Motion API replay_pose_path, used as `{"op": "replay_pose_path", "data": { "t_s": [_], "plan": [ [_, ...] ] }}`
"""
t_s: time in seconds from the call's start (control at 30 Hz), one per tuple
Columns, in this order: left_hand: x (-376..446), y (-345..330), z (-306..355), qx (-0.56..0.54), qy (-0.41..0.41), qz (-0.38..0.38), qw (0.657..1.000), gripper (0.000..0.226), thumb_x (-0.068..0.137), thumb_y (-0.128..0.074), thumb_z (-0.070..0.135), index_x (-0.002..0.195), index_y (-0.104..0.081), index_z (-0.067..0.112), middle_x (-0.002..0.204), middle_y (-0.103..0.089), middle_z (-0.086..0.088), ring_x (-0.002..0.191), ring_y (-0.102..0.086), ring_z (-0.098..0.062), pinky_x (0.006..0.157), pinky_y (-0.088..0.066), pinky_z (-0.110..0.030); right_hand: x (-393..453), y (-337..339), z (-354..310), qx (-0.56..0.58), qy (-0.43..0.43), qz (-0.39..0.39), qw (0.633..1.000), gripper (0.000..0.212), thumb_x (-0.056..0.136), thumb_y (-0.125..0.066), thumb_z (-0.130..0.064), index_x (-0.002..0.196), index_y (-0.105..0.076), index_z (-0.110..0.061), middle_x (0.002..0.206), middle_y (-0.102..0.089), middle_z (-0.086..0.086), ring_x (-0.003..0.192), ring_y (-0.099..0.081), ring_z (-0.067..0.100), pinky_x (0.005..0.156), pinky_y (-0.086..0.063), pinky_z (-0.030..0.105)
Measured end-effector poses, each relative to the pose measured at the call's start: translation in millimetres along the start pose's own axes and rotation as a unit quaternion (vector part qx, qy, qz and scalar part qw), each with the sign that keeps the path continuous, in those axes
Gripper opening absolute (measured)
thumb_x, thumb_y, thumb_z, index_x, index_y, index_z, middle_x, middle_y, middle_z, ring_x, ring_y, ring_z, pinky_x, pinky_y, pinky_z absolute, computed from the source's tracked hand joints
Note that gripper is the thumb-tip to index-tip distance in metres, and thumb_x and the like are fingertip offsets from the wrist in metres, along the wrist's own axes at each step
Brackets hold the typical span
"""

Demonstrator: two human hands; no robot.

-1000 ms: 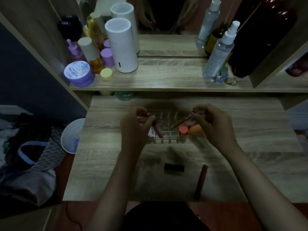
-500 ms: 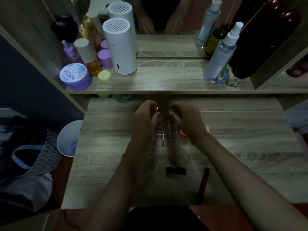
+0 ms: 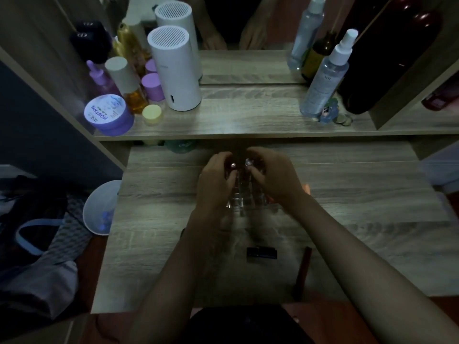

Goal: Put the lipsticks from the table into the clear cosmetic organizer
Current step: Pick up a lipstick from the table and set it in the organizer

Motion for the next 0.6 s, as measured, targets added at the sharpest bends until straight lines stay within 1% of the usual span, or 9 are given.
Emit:
{"op": "replay_pose_path", "data": {
  "t_s": [0.07,0.1,0.17,0.27,0.33,0.4,0.47,0.53,0.6],
  "plan": [
    [0.6,3.1,1.8,-0.003,-0.005,0.002,1.0,0.041,0.079,-0.067,0.005,0.12,-0.058,0.005,0.118,-0.064,-0.014,0.106,-0.062,-0.025,0.092,-0.049,-0.031,-5.3,7.7,1.0,0.001,-0.002,-0.003,1.0,0.045,0.083,-0.064,-0.011,0.126,-0.054,-0.008,0.117,-0.065,0.016,0.102,-0.063,0.027,0.09,-0.051,0.038],
    [0.3,5.0,2.4,-0.005,-0.009,0.004,1.0,0.041,0.079,-0.068,0.004,0.119,-0.058,0.004,0.117,-0.064,-0.014,0.106,-0.062,-0.024,0.091,-0.048,-0.027,-10.5,13.5,1.9,-0.004,-0.002,0.003,1.0,0.047,0.08,-0.067,-0.01,0.126,-0.054,-0.009,0.117,-0.066,0.014,0.102,-0.063,0.025,0.089,-0.051,0.034],
    [-3.1,11.0,1.6,-0.007,-0.011,0.01,1.0,0.041,0.078,-0.068,0.003,0.119,-0.059,0.004,0.117,-0.063,-0.015,0.105,-0.061,-0.023,0.087,-0.043,-0.018,-27.8,29.0,5.9,-0.006,0.003,0.032,0.999,0.046,0.076,-0.071,-0.008,0.121,-0.057,-0.011,0.109,-0.068,0.009,0.093,-0.063,0.018,0.078,-0.047,0.025],
    [-17.1,24.0,-7.4,-0.004,0.001,0.02,1.0,0.042,0.079,-0.068,0.003,0.12,-0.057,0.002,0.118,-0.062,-0.017,0.107,-0.058,-0.022,0.088,-0.04,-0.02,-71.3,47.2,20.1,-0.033,-0.013,0.05,0.998,0.019,0.08,-0.068,-0.014,0.097,-0.061,-0.018,0.079,-0.057,-0.005,0.068,-0.055,0.012,0.057,-0.036,0.015],
    [-33.2,32.2,-17.7,0.009,0.014,0.024,1.0,0.04,0.081,-0.067,0.003,0.12,-0.057,0.002,0.117,-0.062,-0.017,0.105,-0.058,-0.024,0.085,-0.04,-0.022,-105.2,44.1,39.8,-0.082,-0.072,0.01,0.994,0.007,0.085,-0.062,-0.025,0.09,-0.061,-0.02,0.073,-0.057,-0.004,0.065,-0.057,0.016,0.052,-0.035,0.019],
    [-51.4,38.7,-30.2,0.014,0.041,0.03,0.999,0.035,0.082,-0.066,0.005,0.117,-0.058,0.003,0.113,-0.063,-0.016,0.101,-0.06,-0.025,0.081,-0.04,-0.023,-136.5,30.2,61.0,-0.112,-0.173,-0.053,0.977,0.02,0.086,-0.058,-0.035,0.097,-0.061,-0.019,0.083,-0.067,0.005,0.077,-0.064,0.025,0.058,-0.039,0.025],
    [-68.4,44.6,-41.9,-0.002,0.074,0.04,0.996,0.032,0.083,-0.067,0.008,0.114,-0.059,0.005,0.112,-0.063,-0.014,0.1,-0.06,-0.024,0.081,-0.044,-0.026,-158.7,14.5,74.7,-0.108,-0.248,-0.096,0.958,0.032,0.085,-0.058,-0.044,0.106,-0.054,-0.02,0.094,-0.068,0.007,0.087,-0.065,0.029,0.062,-0.042,0.028],
    [-81.5,50.1,-50.7,0.0,0.094,0.051,0.994,0.032,0.083,-0.066,0.013,0.114,-0.059,0.008,0.113,-0.063,-0.012,0.102,-0.059,-0.021,0.084,-0.048,-0.031,-170.2,2.2,79.8,-0.096,-0.281,-0.118,0.948,0.047,0.083,-0.06,-0.045,0.122,-0.045,-0.023,0.101,-0.067,0.008,0.093,-0.064,0.029,0.065,-0.042,0.029],
    [-90.6,54.0,-56.4,0.017,0.103,0.062,0.993,0.033,0.083,-0.066,0.014,0.115,-0.058,0.01,0.113,-0.062,-0.011,0.101,-0.058,-0.022,0.085,-0.05,-0.035,-175.0,-5.4,82.4,-0.093,-0.296,-0.109,0.944,0.054,0.083,-0.063,-0.038,0.129,-0.039,-0.024,0.104,-0.068,0.01,0.095,-0.064,0.032,0.066,-0.041,0.029]
  ]
}}
Point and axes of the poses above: each hand's wrist, its own x-axis towards the middle knuckle, its own y-axis out of the back of the hand, z = x × y, the point moved 3 cm from there along x, towards the middle knuckle
